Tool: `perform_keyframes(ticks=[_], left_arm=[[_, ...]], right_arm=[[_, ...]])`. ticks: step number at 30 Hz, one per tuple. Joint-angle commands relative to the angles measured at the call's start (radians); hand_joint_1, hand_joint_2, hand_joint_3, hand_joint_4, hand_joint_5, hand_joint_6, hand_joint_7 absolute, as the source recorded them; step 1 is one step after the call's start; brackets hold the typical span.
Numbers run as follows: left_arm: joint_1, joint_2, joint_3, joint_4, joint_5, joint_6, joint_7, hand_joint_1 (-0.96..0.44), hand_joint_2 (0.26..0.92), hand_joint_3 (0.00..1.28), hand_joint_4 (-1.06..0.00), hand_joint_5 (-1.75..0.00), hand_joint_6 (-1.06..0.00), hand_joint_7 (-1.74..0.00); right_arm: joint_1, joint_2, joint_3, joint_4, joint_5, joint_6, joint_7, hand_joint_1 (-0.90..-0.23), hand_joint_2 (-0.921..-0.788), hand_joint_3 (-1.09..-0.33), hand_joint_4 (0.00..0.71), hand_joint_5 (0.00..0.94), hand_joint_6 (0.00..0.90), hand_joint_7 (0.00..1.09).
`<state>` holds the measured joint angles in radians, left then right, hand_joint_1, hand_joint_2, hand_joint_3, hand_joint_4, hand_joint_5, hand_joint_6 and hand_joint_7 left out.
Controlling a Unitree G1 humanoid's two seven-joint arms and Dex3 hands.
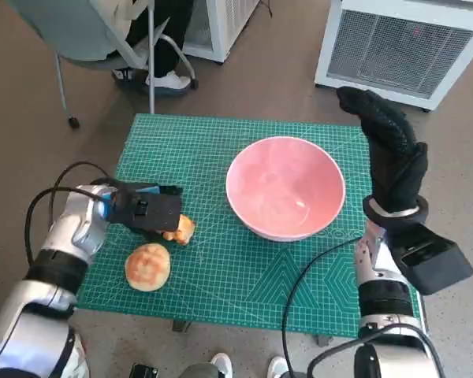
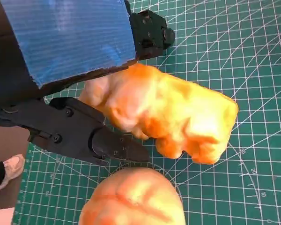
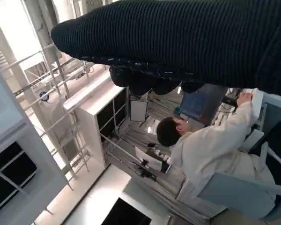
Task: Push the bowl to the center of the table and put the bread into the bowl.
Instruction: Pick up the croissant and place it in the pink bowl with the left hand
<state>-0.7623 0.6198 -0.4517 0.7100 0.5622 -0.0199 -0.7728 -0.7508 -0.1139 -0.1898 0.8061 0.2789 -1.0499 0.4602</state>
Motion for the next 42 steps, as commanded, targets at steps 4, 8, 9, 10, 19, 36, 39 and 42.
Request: perform_keyframes(ticks=[4, 8, 9, 10, 19, 36, 39, 42], left_arm=[[0.090, 0.003, -0.006, -0.073, -0.025, 0.025, -0.063, -0.37, 0.786, 0.00, 0.00, 0.00, -0.05, 0.00], [0.098, -0.002, -0.012, -0.075, -0.024, 0.025, -0.059, -0.36, 0.787, 0.00, 0.00, 0.00, -0.05, 0.00], [0.098, -0.005, -0.013, -0.072, -0.024, 0.024, -0.057, -0.35, 0.788, 0.00, 0.00, 0.00, -0.06, 0.00], [0.096, -0.009, -0.017, -0.065, -0.021, 0.020, -0.051, -0.34, 0.788, 0.00, 0.00, 0.00, -0.06, 0.00], [0.107, -0.021, 0.003, -0.001, -0.016, -0.148, 0.167, -0.23, 0.890, 0.08, -0.63, -0.43, -0.52, -0.77], [-0.025, -0.028, 0.192, 0.005, -0.166, -0.401, 0.383, 0.00, 0.919, 0.06, -0.72, -1.23, -0.63, -1.06], [-0.065, -0.043, 0.215, 0.004, -0.181, -0.406, 0.395, 0.00, 0.920, 0.06, -0.72, -1.24, -0.63, -1.05], [-0.108, -0.061, 0.229, 0.008, -0.187, -0.410, 0.412, 0.00, 0.917, 0.06, -0.73, -1.23, -0.63, -1.05]], right_arm=[[0.019, 0.005, 0.003, 0.016, 0.000, 0.015, 0.000, -0.638, -0.921, -0.721, 0.387, 0.002, 0.262, 0.21], [0.019, 0.006, 0.002, 0.021, 0.001, 0.014, 0.002, -0.640, -0.921, -0.720, 0.388, 0.002, 0.263, 0.21], [0.019, 0.006, 0.002, 0.022, 0.002, 0.014, 0.002, -0.640, -0.921, -0.720, 0.388, 0.002, 0.263, 0.21], [0.018, 0.006, 0.002, 0.023, 0.003, 0.015, 0.003, -0.640, -0.921, -0.720, 0.388, 0.002, 0.263, 0.21], [0.014, 0.006, 0.002, 0.024, 0.012, 0.021, 0.011, -0.639, -0.921, -0.721, 0.389, 0.002, 0.264, 0.20], [0.012, 0.002, -0.001, 0.041, 0.017, 0.022, 0.025, -0.602, -0.921, -0.726, 0.392, 0.002, 0.266, 0.20], [0.013, 0.004, 0.001, 0.036, 0.014, 0.024, 0.021, -0.603, -0.921, -0.727, 0.392, 0.002, 0.266, 0.20], [0.015, 0.005, 0.002, 0.032, 0.009, 0.025, 0.015, -0.603, -0.921, -0.727, 0.393, 0.002, 0.266, 0.20]])
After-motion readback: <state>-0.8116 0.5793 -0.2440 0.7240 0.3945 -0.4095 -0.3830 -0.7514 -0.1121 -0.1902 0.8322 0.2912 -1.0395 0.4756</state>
